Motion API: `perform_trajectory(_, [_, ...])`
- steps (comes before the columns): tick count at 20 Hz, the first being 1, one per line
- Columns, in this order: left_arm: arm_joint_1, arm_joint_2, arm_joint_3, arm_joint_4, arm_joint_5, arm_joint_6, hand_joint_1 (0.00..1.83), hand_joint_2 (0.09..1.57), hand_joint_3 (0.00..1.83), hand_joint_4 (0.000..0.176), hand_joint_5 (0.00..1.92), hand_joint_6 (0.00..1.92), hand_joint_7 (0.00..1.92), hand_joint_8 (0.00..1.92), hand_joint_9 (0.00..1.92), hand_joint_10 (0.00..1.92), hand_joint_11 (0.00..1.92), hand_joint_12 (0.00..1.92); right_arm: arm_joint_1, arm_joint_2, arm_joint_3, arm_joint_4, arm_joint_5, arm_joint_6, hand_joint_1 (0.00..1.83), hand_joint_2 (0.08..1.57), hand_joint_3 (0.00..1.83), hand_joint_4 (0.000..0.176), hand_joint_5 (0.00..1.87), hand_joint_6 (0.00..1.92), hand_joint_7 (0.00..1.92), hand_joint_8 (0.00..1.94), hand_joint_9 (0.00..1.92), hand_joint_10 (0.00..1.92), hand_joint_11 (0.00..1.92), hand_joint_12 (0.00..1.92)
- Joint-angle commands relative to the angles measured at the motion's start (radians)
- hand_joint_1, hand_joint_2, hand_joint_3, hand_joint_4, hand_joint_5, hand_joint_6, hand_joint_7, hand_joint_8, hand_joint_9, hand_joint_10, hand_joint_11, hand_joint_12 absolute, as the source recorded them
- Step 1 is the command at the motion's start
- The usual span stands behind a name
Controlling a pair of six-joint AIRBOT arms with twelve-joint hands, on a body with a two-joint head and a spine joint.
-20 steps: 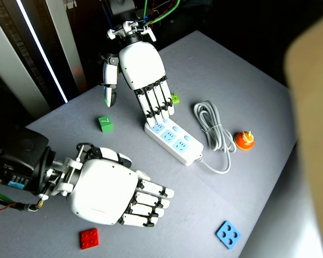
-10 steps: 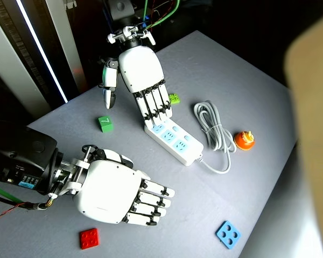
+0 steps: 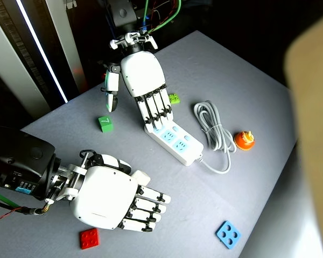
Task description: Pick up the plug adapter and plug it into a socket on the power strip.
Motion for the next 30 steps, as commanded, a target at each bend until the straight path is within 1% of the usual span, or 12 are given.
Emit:
perform_trajectory(1, [0.003, 0.001, -0.001, 0.062, -0.022, 0.004, 0.00, 1.19, 0.00, 0.000, 0.08, 0.00, 0.06, 0.00, 0.06, 0.00, 0.00, 0.19, 0.007, 0.001, 0.005, -0.006, 0.029, 0.007, 0.86, 1.16, 0.00, 0.000, 0.17, 0.01, 0.19, 0.01, 0.20, 0.01, 0.00, 0.60])
perform_trajectory(10, [0.042, 0.002, -0.024, 0.070, -0.021, -0.003, 0.00, 1.19, 0.00, 0.000, 0.09, 0.00, 0.07, 0.01, 0.08, 0.01, 0.00, 0.20, 0.002, -0.012, 0.007, -0.006, 0.032, 0.011, 0.96, 1.23, 0.00, 0.000, 0.39, 0.01, 0.37, 0.00, 0.40, 0.01, 0.01, 1.04])
perform_trajectory(11, [0.044, 0.002, -0.026, 0.070, -0.021, -0.003, 0.00, 1.19, 0.00, 0.000, 0.05, 0.00, 0.03, 0.00, 0.04, 0.00, 0.00, 0.14, 0.001, -0.012, 0.007, -0.006, 0.033, 0.011, 0.99, 1.25, 0.00, 0.000, 0.60, 0.04, 0.56, 0.02, 0.56, 0.04, 0.16, 1.05])
perform_trajectory(12, [0.047, 0.002, -0.029, 0.070, -0.021, -0.003, 0.00, 1.20, 0.00, 0.000, 0.03, 0.00, 0.01, 0.00, 0.02, 0.00, 0.00, 0.10, -0.001, -0.013, 0.008, -0.006, 0.033, 0.011, 1.07, 1.24, 0.01, 0.000, 0.71, 1.07, 0.73, 0.03, 0.72, 0.05, 0.34, 1.07])
perform_trajectory(13, [0.053, 0.002, -0.033, 0.070, -0.021, -0.003, 0.00, 1.20, 0.00, 0.000, 0.02, 0.01, 0.00, 0.00, 0.01, 0.01, 0.02, 0.05, -0.003, -0.014, 0.008, -0.006, 0.033, 0.011, 1.08, 1.25, 0.00, 0.000, 0.72, 1.36, 0.84, 0.02, 0.84, 0.05, 0.44, 1.15])
perform_trajectory(15, [0.057, 0.002, -0.038, 0.070, -0.021, -0.003, 0.00, 1.19, 0.00, 0.000, 0.02, 0.01, 0.01, 0.00, 0.02, 0.01, 0.02, 0.05, -0.006, -0.015, 0.008, -0.006, 0.034, 0.008, 1.09, 1.24, 0.00, 0.000, 0.75, 1.32, 0.91, 0.02, 0.92, 0.07, 0.51, 1.20])
perform_trajectory(16, [0.059, 0.003, -0.042, 0.070, -0.021, -0.003, 0.00, 1.19, 0.00, 0.000, 0.03, 0.01, 0.02, 0.01, 0.03, 0.01, 0.04, 0.06, -0.007, -0.015, 0.008, -0.006, 0.034, 0.007, 1.16, 1.21, 0.00, 0.000, 0.82, 1.32, 0.82, 0.94, 0.98, 0.08, 0.55, 1.27])
perform_trajectory(17, [0.060, 0.003, -0.044, 0.070, -0.021, -0.003, 0.00, 1.19, 0.00, 0.000, 0.03, 0.01, 0.03, 0.01, 0.04, 0.01, 0.04, 0.06, -0.007, -0.015, 0.008, -0.006, 0.034, 0.007, 1.17, 1.20, 0.00, 0.000, 0.83, 1.31, 0.82, 1.11, 1.02, 0.10, 0.58, 1.31])
perform_trajectory(19, [0.062, 0.004, -0.048, 0.070, -0.021, -0.003, 0.00, 1.19, 0.00, 0.000, 0.04, 0.01, 0.03, 0.01, 0.04, 0.01, 0.04, 0.06, -0.006, -0.015, 0.008, -0.006, 0.034, 0.007, 1.19, 1.17, 0.00, 0.005, 0.85, 1.17, 0.92, 1.13, 1.10, 0.28, 0.69, 1.38])
perform_trajectory(23, [0.072, 0.017, -0.060, 0.070, -0.021, -0.008, 0.00, 1.18, 0.00, 0.000, 0.05, 0.01, 0.05, 0.00, 0.06, 0.01, 0.06, 0.03, 0.017, -0.006, 0.005, -0.006, 0.023, -0.015, 1.23, 1.16, 0.00, 0.000, 0.86, 1.00, 0.93, 1.28, 0.88, 1.09, 0.74, 1.51])
perform_trajectory(27, [0.082, 0.017, -0.060, 0.070, -0.021, -0.013, 0.00, 1.18, 0.00, 0.000, 0.02, 0.01, 0.01, 0.00, 0.03, 0.01, 0.04, 0.03, 0.068, 0.029, -0.057, -0.006, 0.074, -0.126, 1.24, 1.17, 0.00, 0.000, 0.90, 0.89, 0.89, 1.38, 0.71, 1.37, 0.65, 1.71])
perform_trajectory(30, [0.082, 0.015, -0.058, 0.070, -0.021, -0.013, 0.00, 1.18, 0.00, 0.000, 0.03, 0.01, 0.02, 0.01, 0.03, 0.01, 0.02, 0.03, 0.117, 0.058, -0.112, -0.006, 0.098, -0.237, 1.25, 1.14, 0.00, 0.000, 0.95, 0.85, 0.95, 1.26, 0.78, 1.29, 0.72, 1.60])
